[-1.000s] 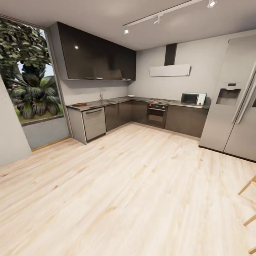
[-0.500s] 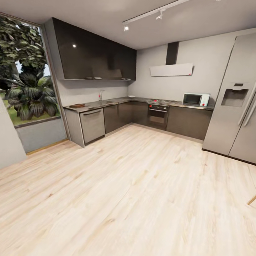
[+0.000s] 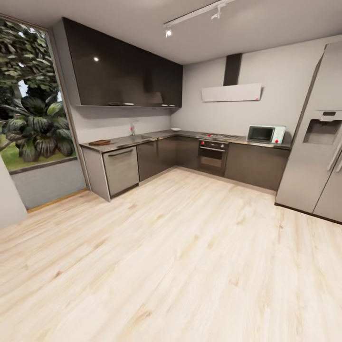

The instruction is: In the kitchen, take the Vidalia onion out of the sink, dice it on the chopping board with the paring knife, put the diced onion into the bowl on the countertop, then place both the paring knife and the chopping board into the sink.

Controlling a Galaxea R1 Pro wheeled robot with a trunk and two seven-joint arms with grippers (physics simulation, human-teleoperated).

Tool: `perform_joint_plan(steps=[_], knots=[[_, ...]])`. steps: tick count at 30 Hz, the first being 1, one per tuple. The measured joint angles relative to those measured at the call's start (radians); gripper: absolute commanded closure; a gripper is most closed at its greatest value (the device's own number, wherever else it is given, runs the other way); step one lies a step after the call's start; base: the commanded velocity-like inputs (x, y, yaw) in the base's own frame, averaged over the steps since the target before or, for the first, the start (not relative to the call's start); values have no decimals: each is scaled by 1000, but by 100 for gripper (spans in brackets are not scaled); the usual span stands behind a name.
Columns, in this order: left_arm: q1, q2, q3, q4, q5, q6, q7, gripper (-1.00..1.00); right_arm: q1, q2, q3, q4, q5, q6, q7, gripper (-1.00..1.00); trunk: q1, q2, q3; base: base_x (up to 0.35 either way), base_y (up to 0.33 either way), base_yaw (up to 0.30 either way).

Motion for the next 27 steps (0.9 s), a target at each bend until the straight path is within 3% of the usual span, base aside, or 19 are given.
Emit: perform_joint_plan(steps=[27], knots=[[0,-1,0,0,0,0,0,-100,0,0,0,0,0,0,0,-100,0,0,0,342,0,0]])
